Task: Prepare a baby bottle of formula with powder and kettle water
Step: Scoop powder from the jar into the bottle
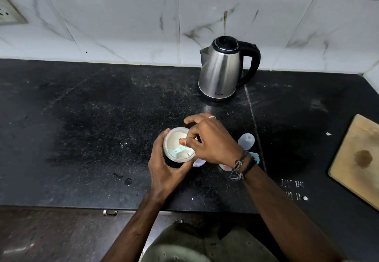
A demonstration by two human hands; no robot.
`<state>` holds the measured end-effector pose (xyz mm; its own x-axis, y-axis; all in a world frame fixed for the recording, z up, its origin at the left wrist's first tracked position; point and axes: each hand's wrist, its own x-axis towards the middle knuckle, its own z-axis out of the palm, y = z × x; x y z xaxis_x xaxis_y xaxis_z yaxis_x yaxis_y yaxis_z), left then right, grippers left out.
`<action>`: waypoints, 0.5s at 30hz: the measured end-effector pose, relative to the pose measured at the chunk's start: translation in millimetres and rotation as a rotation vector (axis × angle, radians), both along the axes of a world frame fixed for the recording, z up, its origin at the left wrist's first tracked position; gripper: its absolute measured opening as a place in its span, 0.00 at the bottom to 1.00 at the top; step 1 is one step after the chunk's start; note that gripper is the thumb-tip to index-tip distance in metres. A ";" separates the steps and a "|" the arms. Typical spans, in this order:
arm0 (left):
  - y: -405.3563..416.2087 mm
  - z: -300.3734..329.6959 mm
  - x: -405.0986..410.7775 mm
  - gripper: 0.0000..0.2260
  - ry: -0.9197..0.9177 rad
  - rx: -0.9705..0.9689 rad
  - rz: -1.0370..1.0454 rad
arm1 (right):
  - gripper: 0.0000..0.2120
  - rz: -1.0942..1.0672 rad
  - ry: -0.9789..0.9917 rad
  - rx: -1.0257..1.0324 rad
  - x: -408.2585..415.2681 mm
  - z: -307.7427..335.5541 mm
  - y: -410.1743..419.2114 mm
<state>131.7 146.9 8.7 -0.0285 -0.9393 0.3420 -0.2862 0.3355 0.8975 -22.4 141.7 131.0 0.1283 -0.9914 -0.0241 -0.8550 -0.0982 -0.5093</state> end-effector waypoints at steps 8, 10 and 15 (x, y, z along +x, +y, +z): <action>-2.6 -6.5 4.3 0.40 -0.027 0.039 -0.007 | 0.12 -0.076 -0.196 0.022 -17.6 -11.2 -2.9; -1.4 -5.2 4.9 0.40 -0.027 0.036 -0.010 | 0.13 -0.095 -0.246 0.037 -19.5 -14.3 -2.0; 1.0 -3.9 6.1 0.40 -0.019 0.050 -0.008 | 0.16 -0.139 -0.318 0.064 -22.4 -22.9 -1.4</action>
